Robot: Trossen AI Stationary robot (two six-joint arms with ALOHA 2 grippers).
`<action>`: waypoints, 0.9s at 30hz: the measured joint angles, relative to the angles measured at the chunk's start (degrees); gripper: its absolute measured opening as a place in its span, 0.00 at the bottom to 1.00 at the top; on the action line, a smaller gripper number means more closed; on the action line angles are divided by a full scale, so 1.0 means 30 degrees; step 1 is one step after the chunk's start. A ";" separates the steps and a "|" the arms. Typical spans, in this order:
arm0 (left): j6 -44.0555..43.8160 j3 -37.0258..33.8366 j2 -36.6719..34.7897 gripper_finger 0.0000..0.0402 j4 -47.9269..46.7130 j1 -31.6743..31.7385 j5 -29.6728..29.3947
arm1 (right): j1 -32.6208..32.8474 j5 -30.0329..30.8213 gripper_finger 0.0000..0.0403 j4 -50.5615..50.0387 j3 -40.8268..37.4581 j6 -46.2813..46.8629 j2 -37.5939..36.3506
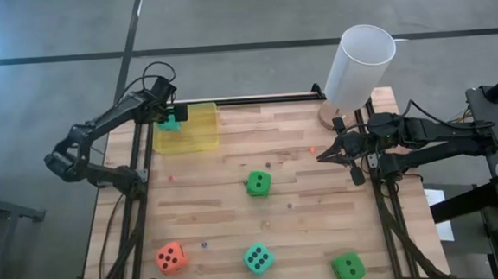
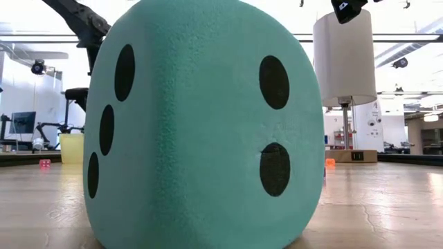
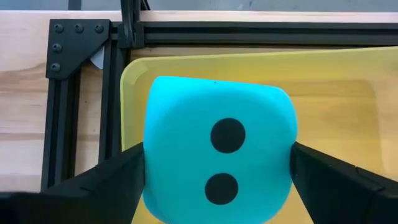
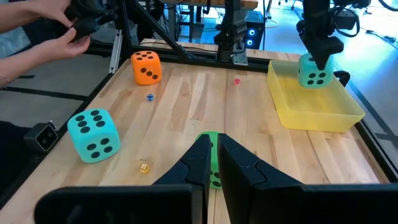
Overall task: Pick & Place Dice
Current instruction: Put the top blue large die into the yellow container
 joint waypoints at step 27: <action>-0.0236 -0.0979 -0.0005 0.99 0.1689 -0.0146 -0.0990 | -0.0005 0.0001 0.07 -0.0007 0.0000 -0.0007 0.0000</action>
